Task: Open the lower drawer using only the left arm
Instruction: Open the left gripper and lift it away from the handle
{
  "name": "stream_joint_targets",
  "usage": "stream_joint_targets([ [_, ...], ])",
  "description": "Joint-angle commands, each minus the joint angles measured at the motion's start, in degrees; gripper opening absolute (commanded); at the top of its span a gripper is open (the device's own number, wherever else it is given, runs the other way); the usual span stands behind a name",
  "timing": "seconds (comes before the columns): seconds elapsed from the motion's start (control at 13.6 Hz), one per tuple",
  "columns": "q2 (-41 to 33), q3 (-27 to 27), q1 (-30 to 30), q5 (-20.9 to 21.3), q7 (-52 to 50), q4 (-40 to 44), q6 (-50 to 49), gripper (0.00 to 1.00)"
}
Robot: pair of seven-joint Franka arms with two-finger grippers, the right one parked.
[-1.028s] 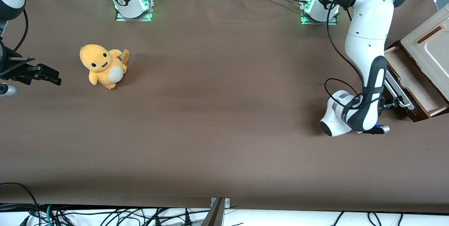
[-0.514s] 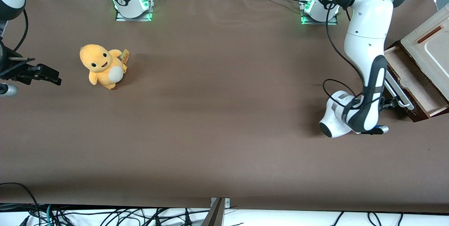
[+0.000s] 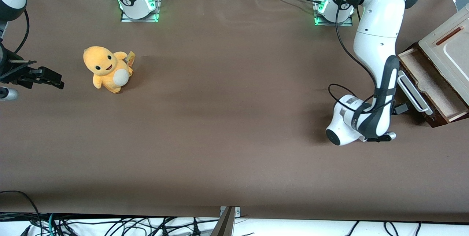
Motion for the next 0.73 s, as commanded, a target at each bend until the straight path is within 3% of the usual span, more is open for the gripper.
stream_joint_targets([
  [0.0, -0.08, 0.29, 0.06, -7.29, 4.40, 5.81, -1.05, 1.00],
  [0.66, -4.91, -0.07, 3.83, -34.37, 6.32, 17.51, -0.43, 1.00],
])
